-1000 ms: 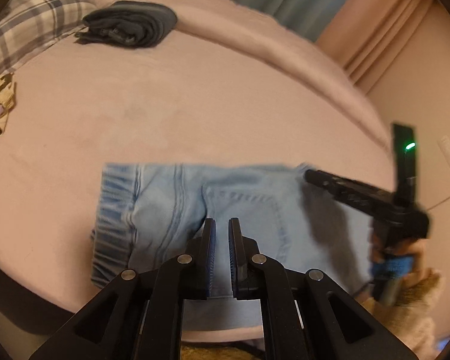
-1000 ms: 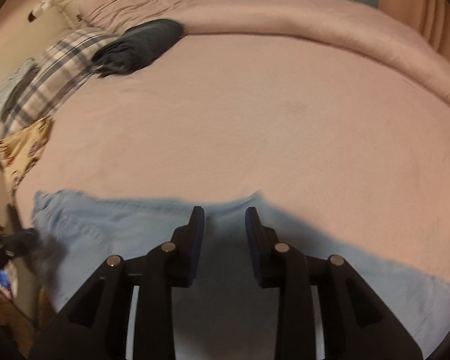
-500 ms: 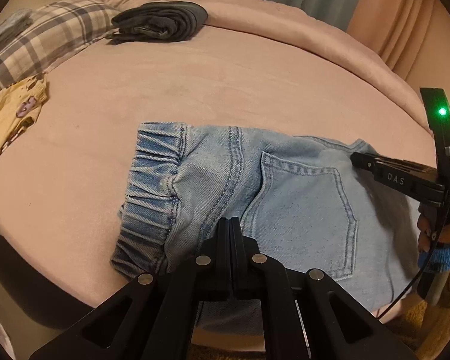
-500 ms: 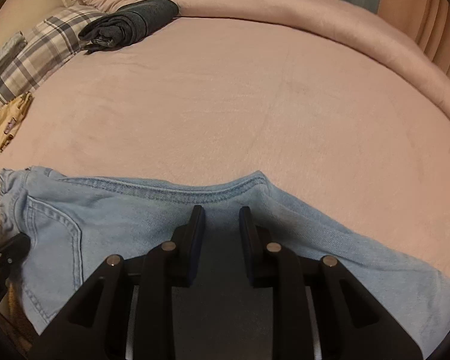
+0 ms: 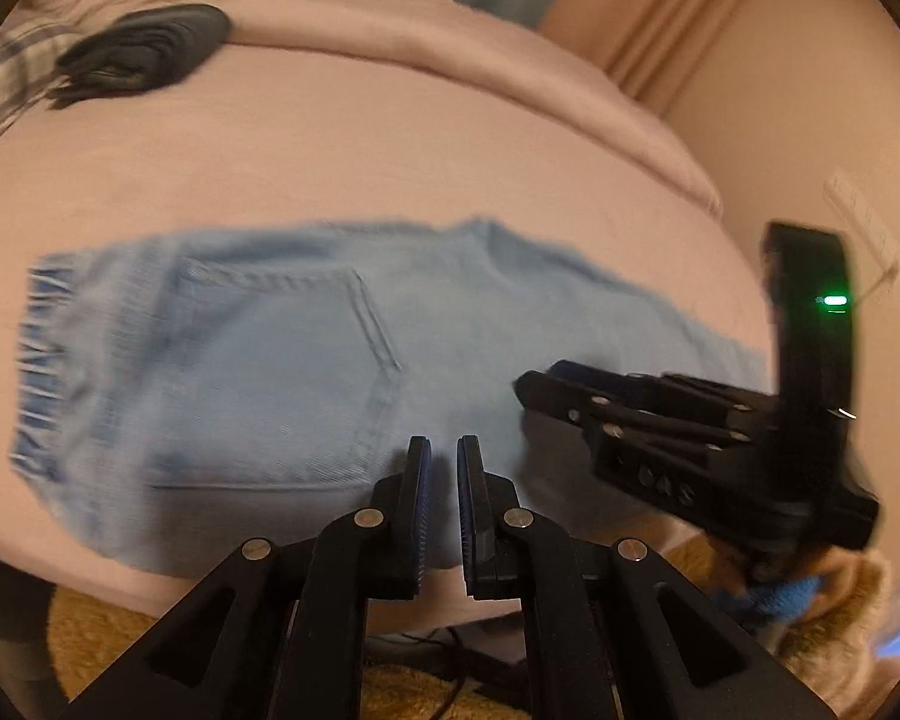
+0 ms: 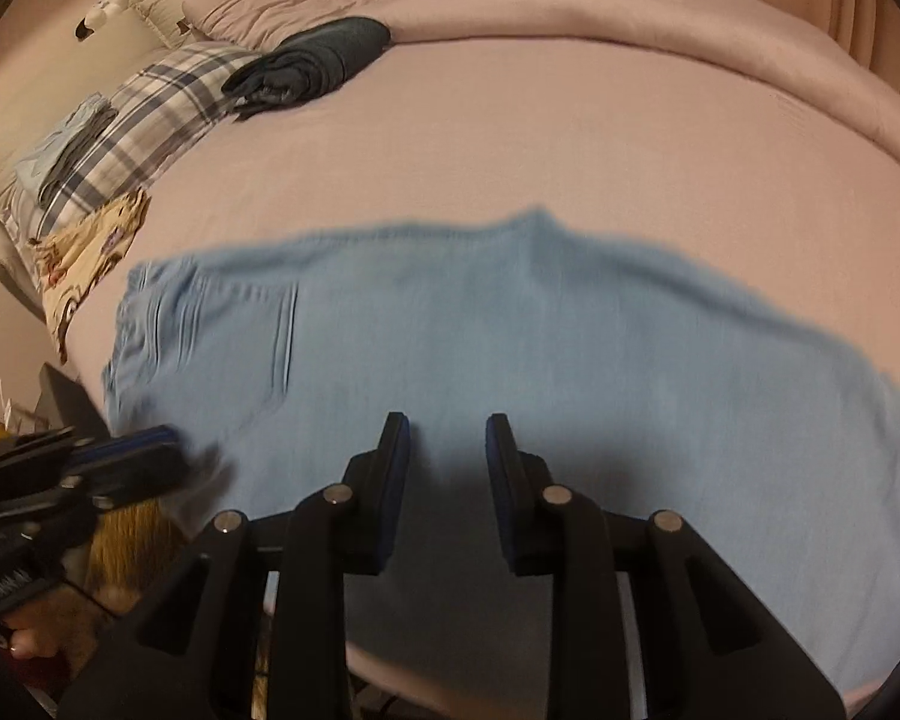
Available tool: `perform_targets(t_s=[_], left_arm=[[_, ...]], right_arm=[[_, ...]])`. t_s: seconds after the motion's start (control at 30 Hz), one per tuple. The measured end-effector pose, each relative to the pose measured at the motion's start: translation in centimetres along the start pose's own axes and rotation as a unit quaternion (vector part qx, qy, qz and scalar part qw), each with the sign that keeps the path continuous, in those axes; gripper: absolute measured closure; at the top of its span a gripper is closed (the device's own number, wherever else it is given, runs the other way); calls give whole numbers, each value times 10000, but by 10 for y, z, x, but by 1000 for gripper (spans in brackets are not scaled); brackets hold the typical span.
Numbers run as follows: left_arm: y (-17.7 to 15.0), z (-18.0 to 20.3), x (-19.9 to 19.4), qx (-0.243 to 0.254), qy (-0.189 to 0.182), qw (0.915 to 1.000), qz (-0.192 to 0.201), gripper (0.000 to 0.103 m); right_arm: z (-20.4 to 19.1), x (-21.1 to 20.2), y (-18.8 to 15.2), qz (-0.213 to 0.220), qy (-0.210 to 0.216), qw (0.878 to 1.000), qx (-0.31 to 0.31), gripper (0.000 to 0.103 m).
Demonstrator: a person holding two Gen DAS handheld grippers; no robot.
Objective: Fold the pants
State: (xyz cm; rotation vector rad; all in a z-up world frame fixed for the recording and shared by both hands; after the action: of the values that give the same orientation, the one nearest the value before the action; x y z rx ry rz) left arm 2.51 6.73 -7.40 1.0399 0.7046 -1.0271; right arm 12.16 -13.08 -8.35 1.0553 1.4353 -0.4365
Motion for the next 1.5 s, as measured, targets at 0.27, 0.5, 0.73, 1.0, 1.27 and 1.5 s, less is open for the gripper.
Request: perform_targets(t_s=[0.27,0.5,0.73,1.0,1.27,1.5], left_arm=[[-6,-25,20,-214,677,9975,-31,97],[-9,-40,13,-400,460,9981,-50,97],[-17,-36,9,-322,503,9982,-105,97],[-24,-40,1,-202,939,9953,-72,97],[-22,-39,0,-230,966,9950,-110,97],[-11,-21,-4,22,1054,9939,-308,97]], right_arm=[[32,-3,-38,81,-637,9974,339,90],[76,-22,-61,178,-905,9927,783,91],[129,-46,-93,247,-1209,9824,1404,94],[185,-66,-119,390,-1080,9687,2201,103],[209,-81,-139,487,-1240,9577,2551,103],[244,-99,-158,602,-1513,9378,3066,103]])
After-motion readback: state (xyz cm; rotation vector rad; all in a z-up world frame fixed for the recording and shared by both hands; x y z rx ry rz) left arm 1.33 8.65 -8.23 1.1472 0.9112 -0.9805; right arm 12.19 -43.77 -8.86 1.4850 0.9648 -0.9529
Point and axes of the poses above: each gripper's, at about its wrist camera, not at the fingertips, and x roughly the way its jaws point, z to its right, y to its top, the point moved 3 cm from there along x, roughly the way its jaws point, and after that the axes turned 11 degrees about -z, right-handed, at the moved point
